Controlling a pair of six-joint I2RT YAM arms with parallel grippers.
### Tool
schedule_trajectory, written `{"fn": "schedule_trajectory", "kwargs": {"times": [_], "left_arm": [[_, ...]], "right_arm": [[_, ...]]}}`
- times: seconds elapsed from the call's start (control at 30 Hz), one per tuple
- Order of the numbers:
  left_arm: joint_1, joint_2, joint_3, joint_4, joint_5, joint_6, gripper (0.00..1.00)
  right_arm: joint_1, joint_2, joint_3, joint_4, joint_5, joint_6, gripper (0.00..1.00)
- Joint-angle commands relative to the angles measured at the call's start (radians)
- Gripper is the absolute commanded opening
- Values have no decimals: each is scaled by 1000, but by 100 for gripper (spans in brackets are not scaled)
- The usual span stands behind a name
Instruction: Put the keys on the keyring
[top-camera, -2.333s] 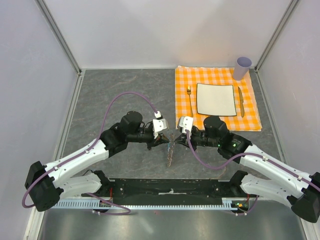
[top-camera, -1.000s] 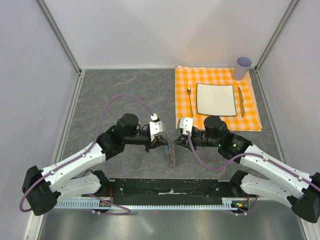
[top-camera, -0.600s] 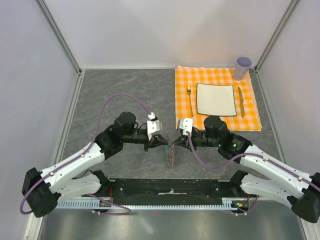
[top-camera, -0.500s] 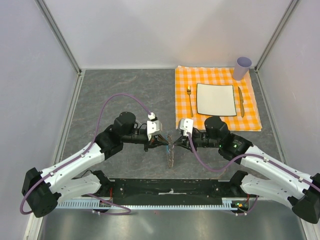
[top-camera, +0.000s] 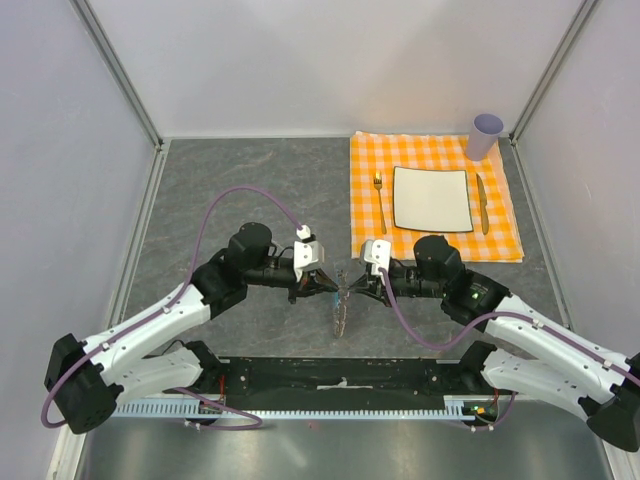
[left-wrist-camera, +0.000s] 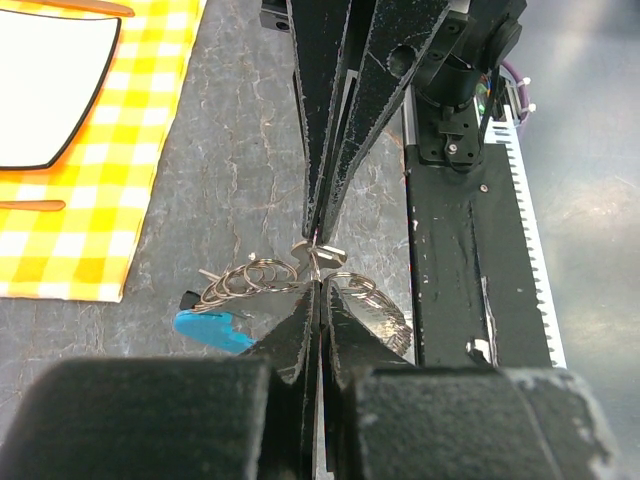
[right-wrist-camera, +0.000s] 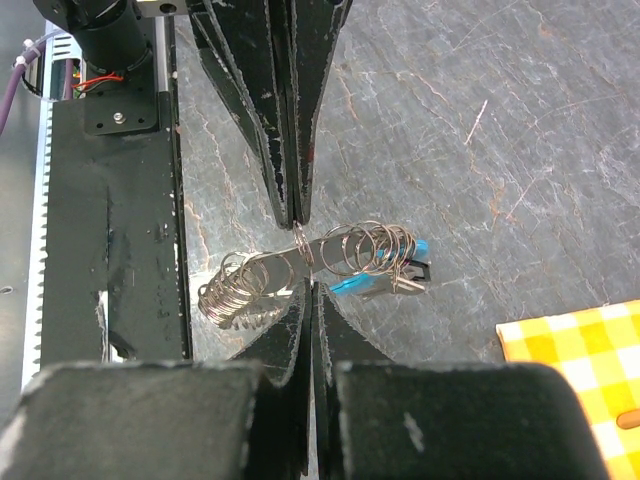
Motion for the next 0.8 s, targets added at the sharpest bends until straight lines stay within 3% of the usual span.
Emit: {"fn": "schedule_trajectory", "kwargs": {"times": [0.0,0.77], "left_arm": [[4,13,12,66,53,-14,2],[4,48,27,79,64,-42,2]], "right_arm": [[5,-16,-4,68,-48,-5,0],[5,-4,-3,80,-90,-3,0]]}}
